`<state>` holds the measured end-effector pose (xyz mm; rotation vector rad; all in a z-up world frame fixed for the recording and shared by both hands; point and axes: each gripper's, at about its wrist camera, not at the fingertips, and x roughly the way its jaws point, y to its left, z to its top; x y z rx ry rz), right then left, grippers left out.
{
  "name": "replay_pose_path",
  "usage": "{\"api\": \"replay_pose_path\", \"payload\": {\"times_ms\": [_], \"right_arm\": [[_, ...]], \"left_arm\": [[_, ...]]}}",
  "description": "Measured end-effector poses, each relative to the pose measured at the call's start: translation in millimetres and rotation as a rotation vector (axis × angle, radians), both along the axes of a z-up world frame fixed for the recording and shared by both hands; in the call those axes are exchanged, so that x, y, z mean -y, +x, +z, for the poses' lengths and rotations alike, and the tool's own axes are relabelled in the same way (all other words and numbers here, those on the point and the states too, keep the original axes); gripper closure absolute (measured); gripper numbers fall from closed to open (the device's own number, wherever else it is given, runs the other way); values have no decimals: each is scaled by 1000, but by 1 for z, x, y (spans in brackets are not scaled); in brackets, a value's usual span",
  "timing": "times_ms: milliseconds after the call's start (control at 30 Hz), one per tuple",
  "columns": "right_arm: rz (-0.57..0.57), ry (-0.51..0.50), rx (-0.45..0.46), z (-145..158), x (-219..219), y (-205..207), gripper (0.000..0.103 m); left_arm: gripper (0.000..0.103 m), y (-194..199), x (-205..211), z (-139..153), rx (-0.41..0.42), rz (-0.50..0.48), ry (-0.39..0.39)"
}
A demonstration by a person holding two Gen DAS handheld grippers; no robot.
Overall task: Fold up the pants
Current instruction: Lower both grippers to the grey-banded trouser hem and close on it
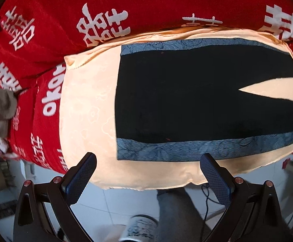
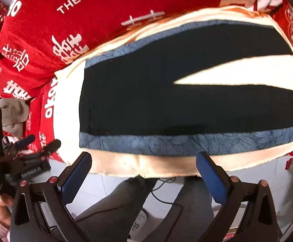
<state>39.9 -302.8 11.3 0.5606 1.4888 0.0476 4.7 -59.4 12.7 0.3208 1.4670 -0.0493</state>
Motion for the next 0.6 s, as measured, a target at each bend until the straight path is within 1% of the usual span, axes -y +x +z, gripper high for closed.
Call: {"api": "replay_pose_path", "payload": {"times_ms": [100,200,267,400,500,600], "right_arm": [[13,21,-32,-10,18,-11,0],[38,8,-57,-20,29,-16,0],[38,-4,-67,-25,34,-17,0],[-4,18,-53,-31,35,-16,0],[-41,44,-38,-40,28,-14,0],[-90,94,-37,-55,18,-15,0]], "left_arm": [[0,-8,7,-2,-9,54,-20],[0,-17,11,-4,-20,77,-25],[0,-22,12,-5,-20,63,-23],[0,-21,9,-12,-7,4,-39],[0,-15,1,-26,-3,-31,-69],[0,-10,-13,-45,-9,-40,-112]]}}
